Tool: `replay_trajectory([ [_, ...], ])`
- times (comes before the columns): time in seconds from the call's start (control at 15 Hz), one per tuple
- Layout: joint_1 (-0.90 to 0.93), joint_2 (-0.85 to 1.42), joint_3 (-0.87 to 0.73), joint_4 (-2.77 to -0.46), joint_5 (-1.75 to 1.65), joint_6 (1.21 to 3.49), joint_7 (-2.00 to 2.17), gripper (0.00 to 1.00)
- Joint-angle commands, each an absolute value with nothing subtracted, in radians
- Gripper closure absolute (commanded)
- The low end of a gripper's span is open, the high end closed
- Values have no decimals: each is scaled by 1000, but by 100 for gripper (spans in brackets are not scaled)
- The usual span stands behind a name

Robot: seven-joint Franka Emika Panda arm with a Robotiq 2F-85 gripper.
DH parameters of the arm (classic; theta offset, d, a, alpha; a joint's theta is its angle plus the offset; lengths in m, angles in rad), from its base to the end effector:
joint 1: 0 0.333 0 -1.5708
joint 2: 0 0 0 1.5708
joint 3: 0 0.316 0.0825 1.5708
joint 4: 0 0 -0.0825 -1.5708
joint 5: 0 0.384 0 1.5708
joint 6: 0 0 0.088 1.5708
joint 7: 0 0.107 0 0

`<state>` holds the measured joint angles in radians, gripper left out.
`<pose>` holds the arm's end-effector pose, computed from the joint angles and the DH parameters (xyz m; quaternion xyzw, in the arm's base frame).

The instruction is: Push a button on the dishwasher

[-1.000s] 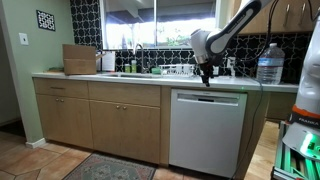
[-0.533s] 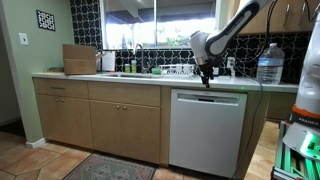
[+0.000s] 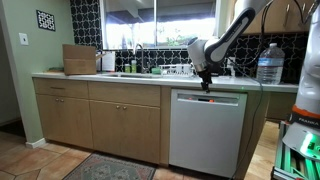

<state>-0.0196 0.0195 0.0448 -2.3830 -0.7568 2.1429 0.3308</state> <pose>0.4750 -0.0171 0.3009 0.9471 0.0955 -0.0684 0.2985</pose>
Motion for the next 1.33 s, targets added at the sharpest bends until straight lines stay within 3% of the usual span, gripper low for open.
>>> replay_trajectory([
  [0.0, -7, 121, 21, -2364, -915, 2195, 427, 0],
  [0.27, 3, 213, 3, -2321, -1053, 2204, 527, 0],
  [0.4, -1, 262, -11, -2287, -1109, 2215, 568, 26],
  [1.0, -2, 442, -65, -2101, -1114, 2227, 667, 96],
  [1.07, -3, 459, -70, -2083, -1119, 2226, 671, 100],
  [1.27, -6, 501, -83, -2039, -1111, 2221, 686, 100],
])
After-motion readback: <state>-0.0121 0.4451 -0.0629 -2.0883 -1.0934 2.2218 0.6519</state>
